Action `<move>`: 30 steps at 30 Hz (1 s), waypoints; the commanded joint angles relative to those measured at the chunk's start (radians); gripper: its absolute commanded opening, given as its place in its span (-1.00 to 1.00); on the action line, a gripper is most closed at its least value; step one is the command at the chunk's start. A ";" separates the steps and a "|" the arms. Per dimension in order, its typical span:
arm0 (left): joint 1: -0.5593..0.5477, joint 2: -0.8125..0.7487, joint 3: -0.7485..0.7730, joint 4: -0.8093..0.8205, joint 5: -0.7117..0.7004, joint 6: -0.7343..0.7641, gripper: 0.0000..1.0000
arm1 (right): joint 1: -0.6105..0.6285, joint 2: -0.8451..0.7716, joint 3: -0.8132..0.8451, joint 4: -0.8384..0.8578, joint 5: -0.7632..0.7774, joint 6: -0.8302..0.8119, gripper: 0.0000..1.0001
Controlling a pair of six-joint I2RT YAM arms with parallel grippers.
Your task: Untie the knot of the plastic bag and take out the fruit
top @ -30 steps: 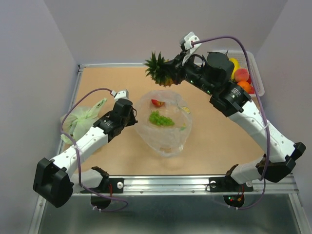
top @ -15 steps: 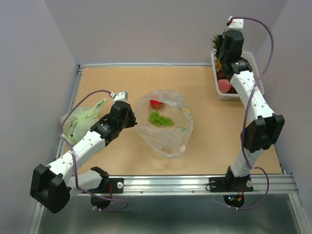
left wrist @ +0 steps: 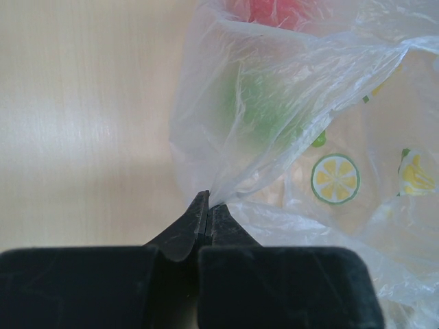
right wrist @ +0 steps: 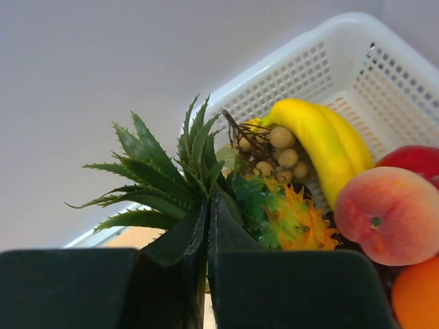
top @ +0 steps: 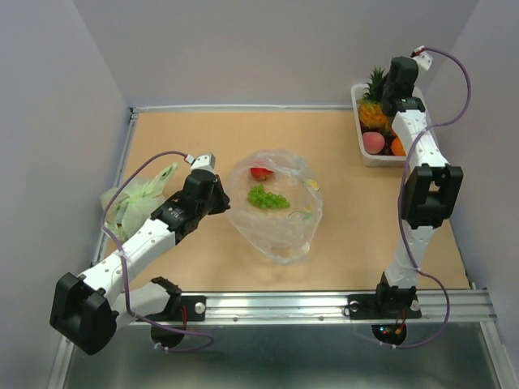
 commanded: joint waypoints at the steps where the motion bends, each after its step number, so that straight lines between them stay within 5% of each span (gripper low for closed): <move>1: 0.001 -0.010 -0.004 0.034 0.002 0.007 -1.00 | -0.021 0.010 0.073 0.109 -0.042 0.169 -0.99; 7: 0.001 -0.003 0.003 0.021 -0.001 0.008 -1.00 | -0.037 0.036 0.043 0.114 0.056 0.212 -0.96; 9: 0.001 -0.005 0.002 0.020 -0.004 0.008 -1.00 | -0.047 0.047 0.047 0.114 0.049 0.211 -0.61; 10: 0.003 -0.005 0.002 0.017 -0.004 0.007 -1.00 | -0.049 0.050 0.047 0.115 0.042 0.200 -0.10; 12: 0.001 -0.006 0.006 0.015 -0.004 0.007 -1.00 | -0.051 0.045 0.052 0.115 0.022 0.171 0.39; 14: 0.001 -0.010 0.011 0.011 -0.004 0.007 -1.00 | -0.051 0.018 0.044 0.115 -0.014 0.153 0.81; 16: 0.001 -0.010 0.014 0.011 -0.006 0.007 -1.00 | -0.049 -0.024 0.037 0.117 -0.050 0.116 0.96; 25: 0.003 0.012 0.040 0.003 -0.017 0.019 -1.00 | -0.005 -0.303 -0.124 0.118 -0.407 -0.083 1.00; 30: 0.003 0.032 0.057 0.001 -0.027 0.034 -1.00 | 0.179 -0.504 -0.354 0.117 -0.461 -0.287 0.98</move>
